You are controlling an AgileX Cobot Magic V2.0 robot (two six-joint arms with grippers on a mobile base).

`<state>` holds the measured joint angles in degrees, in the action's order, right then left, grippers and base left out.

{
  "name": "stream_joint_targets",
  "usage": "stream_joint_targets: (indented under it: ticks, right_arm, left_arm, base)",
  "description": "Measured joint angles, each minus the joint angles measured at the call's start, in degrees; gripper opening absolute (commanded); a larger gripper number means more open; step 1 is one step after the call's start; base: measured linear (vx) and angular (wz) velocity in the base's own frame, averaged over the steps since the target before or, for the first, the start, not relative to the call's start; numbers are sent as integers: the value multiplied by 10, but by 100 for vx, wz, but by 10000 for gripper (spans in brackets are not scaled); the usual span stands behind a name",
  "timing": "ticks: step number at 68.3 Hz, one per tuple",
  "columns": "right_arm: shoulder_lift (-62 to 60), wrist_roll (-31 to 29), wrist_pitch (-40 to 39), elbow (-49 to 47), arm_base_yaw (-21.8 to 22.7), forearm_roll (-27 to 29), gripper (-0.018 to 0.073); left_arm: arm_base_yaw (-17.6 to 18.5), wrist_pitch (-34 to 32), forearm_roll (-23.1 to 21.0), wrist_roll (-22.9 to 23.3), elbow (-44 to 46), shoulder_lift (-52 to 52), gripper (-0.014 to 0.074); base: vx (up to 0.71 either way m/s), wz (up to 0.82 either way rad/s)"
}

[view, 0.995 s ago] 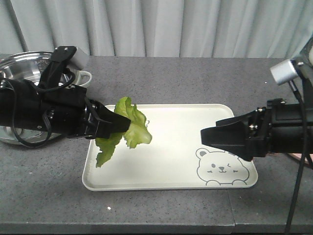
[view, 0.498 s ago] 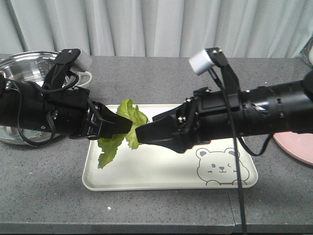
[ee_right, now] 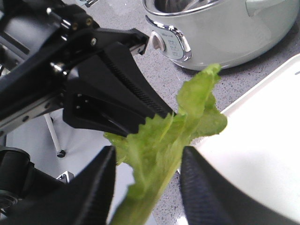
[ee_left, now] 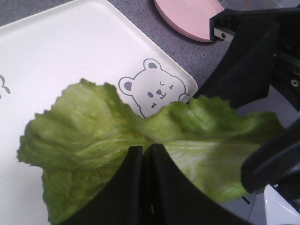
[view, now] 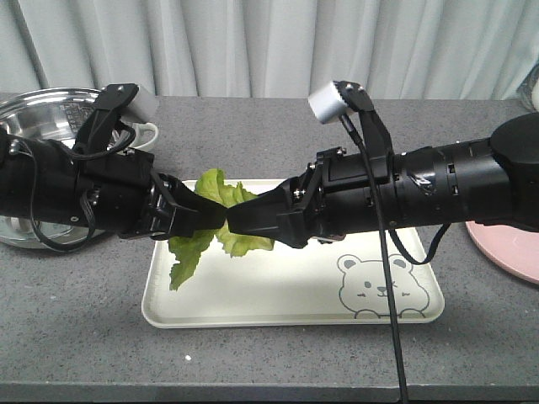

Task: Transfer vegetables to tray and serve
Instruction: 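Hand the lettuce leaf from the left gripper to the right gripper, then carry the leaf with the right gripper and drop it onto the pink plate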

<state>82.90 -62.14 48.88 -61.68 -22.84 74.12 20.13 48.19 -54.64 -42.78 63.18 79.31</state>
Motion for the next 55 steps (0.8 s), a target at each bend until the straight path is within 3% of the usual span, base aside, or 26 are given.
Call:
stream_joint_targets:
  ticks: [13, 36, 48, 55]
  right_arm:
    - [4, -10, -2, 0, 0, -1, -15]
    - [4, -14, -6, 0, 0, -5, -6]
    - [1, -7, -7, 0, 10, -30, -6]
    - [-11, 25, -7, 0, 43, -70, -6]
  left_arm:
    - [0, -3, 0, 0, 0, 0, 67]
    - [0, -9, 1, 0, 0, 0, 475]
    - [0, -13, 2, 0, 0, 0, 528]
    - [0, -13, -1, 0, 0, 0, 524]
  base:
    - [0, 0]
    - [0, 0]
    - [0, 0]
    - [0, 0]
